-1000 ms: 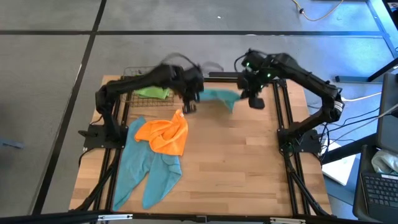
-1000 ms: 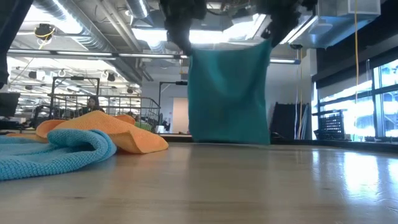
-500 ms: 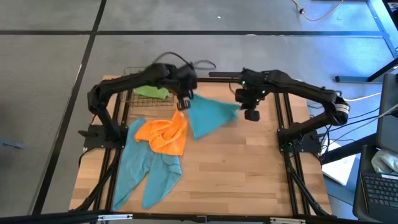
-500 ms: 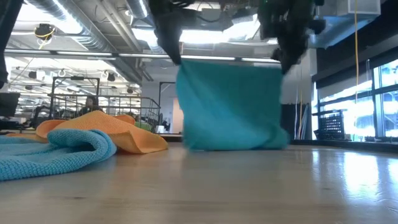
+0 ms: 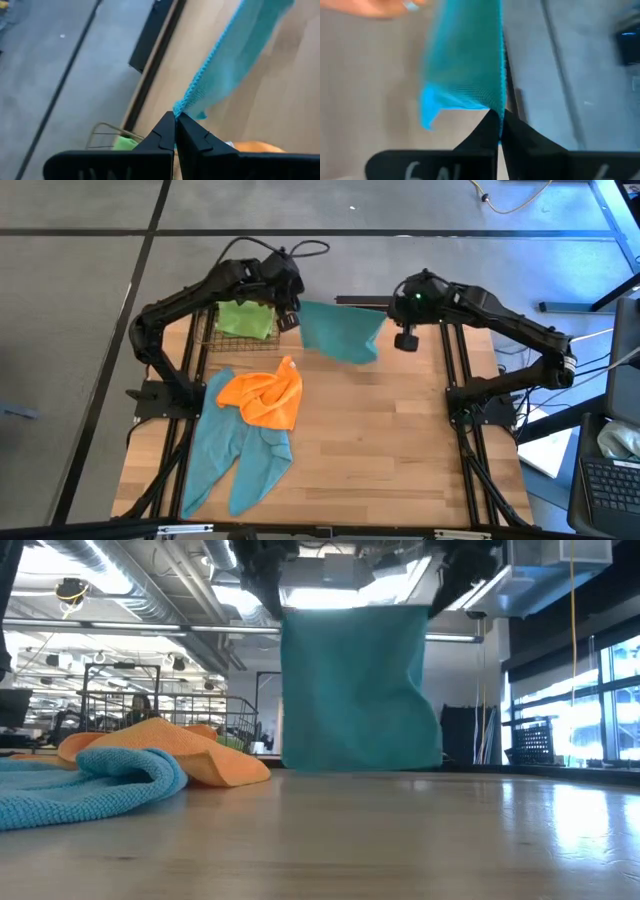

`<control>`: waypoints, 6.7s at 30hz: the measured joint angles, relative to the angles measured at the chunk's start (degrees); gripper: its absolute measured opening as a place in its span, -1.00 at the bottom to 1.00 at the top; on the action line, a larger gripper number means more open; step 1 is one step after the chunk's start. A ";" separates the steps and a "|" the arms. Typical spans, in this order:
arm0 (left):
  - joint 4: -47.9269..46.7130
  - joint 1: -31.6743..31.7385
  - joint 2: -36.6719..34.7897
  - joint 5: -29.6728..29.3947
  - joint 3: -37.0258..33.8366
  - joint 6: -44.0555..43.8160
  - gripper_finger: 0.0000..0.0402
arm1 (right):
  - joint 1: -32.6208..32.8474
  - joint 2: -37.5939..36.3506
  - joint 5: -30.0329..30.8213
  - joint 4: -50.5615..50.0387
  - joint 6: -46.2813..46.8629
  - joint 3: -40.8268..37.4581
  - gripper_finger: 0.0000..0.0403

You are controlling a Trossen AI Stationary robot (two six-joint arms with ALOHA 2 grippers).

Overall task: Fold microfiber towels
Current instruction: Fold the blue microfiber cloth

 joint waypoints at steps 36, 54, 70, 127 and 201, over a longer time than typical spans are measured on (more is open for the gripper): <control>1.63 0.48 -1.94 -2.28 1.60 -0.16 -1.00 | -11.48 1.00 -6.60 6.92 13.16 1.27 -0.95; 27.95 -4.31 0.91 24.65 1.50 -13.61 -0.75 | -7.51 0.91 -32.46 7.94 18.77 4.59 -0.94; 43.03 -17.41 6.82 4.06 1.54 -22.64 -0.17 | 0.07 2.94 -18.82 5.50 23.51 14.37 -0.94; 39.50 -23.34 7.87 -31.91 1.52 -12.35 -0.19 | 7.71 7.47 -9.55 -2.10 22.03 23.31 -0.94; 52.55 -22.53 14.91 -43.55 5.40 -0.02 -0.19 | 6.53 5.29 -13.66 -2.47 22.68 22.78 -0.94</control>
